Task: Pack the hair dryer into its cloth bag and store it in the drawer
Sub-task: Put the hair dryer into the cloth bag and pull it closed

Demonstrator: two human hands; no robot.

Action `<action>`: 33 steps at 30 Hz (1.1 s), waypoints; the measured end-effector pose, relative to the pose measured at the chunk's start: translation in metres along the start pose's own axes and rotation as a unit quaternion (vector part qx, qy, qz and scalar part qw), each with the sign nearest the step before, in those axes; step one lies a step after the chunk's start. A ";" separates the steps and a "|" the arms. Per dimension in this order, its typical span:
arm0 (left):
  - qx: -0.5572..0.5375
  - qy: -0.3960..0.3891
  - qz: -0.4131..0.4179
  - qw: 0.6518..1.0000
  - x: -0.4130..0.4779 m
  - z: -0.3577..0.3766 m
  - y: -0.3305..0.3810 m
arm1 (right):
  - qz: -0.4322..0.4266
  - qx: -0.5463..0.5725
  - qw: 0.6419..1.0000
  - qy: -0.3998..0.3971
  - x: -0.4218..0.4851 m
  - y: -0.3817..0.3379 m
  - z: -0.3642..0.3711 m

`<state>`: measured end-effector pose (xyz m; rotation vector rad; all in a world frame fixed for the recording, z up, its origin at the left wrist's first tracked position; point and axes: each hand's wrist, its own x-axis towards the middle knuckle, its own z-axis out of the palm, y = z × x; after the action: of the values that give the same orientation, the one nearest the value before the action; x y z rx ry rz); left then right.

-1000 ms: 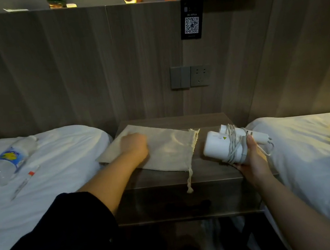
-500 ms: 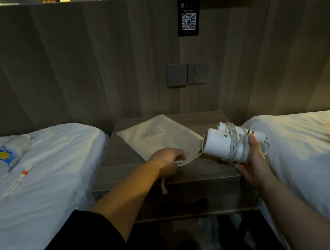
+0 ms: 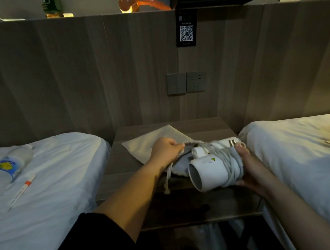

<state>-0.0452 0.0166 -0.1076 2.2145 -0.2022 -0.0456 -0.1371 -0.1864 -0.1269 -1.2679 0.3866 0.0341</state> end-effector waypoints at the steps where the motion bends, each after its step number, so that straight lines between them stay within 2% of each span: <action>1: -0.006 0.007 0.019 1.000 -0.001 0.002 0.003 | 0.000 -0.026 1.000 -0.015 -0.004 -0.003 0.001; 5: 0.013 -0.017 0.080 0.997 -0.008 0.006 0.013 | -0.015 -0.094 0.994 -0.045 -0.008 -0.010 0.005; 8: 0.038 -0.026 0.104 0.994 -0.015 0.003 0.012 | -0.033 -0.060 0.998 -0.008 -0.001 -0.011 0.006; 14: 0.040 -0.052 0.096 0.993 -0.026 0.005 0.006 | -0.056 -0.015 0.997 0.047 0.001 -0.007 0.014; 17: 0.024 -0.033 0.100 0.994 -0.028 0.007 0.006 | -0.086 -0.026 0.993 0.073 0.004 0.003 0.019; 22: 0.077 0.058 0.120 0.988 -0.024 0.014 0.007 | -0.084 0.022 0.992 0.090 0.006 0.010 0.026; 25: 0.103 0.095 0.158 0.978 -0.024 0.018 0.009 | -0.098 -0.002 0.992 0.076 0.009 0.014 0.026; 29: 0.135 0.063 0.212 0.966 -0.022 0.032 0.022 | -0.133 -0.070 0.985 0.088 0.011 0.017 0.032; 33: 0.096 0.039 0.223 0.969 -0.016 0.038 0.033 | -0.140 -0.017 0.987 0.071 0.014 0.024 0.040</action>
<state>-0.0692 -0.0298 -0.1052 2.3060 -0.6814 0.3200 -0.1193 -0.1443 -0.1430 -1.3528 0.3286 -0.2904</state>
